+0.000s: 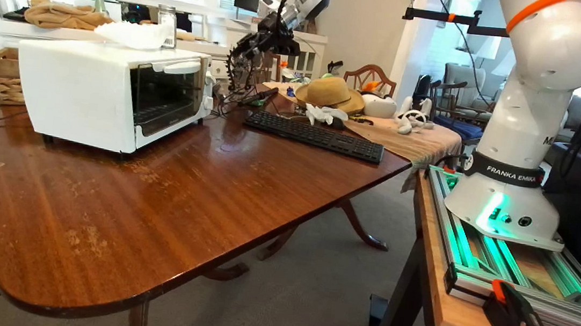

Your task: Put the white paper plate and the glass container on the microwave

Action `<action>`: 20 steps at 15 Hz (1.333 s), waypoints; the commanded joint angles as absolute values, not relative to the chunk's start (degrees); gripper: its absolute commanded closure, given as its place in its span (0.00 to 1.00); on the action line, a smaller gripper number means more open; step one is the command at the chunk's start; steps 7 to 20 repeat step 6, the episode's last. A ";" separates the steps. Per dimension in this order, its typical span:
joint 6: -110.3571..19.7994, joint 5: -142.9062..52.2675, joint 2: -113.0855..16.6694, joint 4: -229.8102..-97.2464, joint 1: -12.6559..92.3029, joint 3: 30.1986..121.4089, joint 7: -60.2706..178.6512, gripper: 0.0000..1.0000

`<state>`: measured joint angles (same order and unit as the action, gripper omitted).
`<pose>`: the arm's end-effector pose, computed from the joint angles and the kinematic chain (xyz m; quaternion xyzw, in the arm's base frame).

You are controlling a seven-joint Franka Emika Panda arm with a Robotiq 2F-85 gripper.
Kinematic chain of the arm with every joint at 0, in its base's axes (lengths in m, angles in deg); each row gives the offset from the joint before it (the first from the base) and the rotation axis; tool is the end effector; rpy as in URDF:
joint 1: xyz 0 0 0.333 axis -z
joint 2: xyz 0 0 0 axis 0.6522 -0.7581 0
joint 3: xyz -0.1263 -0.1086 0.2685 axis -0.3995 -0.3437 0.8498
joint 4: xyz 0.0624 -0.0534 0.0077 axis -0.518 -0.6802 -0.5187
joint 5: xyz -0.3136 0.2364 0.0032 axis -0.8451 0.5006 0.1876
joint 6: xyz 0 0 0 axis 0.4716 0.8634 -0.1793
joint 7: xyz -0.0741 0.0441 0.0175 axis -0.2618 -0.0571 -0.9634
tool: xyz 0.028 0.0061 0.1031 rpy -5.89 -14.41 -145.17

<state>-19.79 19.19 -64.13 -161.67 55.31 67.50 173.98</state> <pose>0.6484 -0.2331 0.3230 -0.8005 -0.4268 -0.3479 0.2369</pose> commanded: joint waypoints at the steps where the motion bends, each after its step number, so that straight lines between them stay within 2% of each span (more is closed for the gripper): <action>1: -22.58 6.24 -53.29 -175.60 53.82 66.45 173.74 0.00; 3: -22.65 -1.82 -48.29 -181.32 53.85 66.63 173.97 0.00; 4: -20.16 3.09 -54.94 -172.75 57.03 69.02 173.56 0.00; 20: -20.07 2.40 -53.15 -174.32 57.34 69.34 173.66 0.00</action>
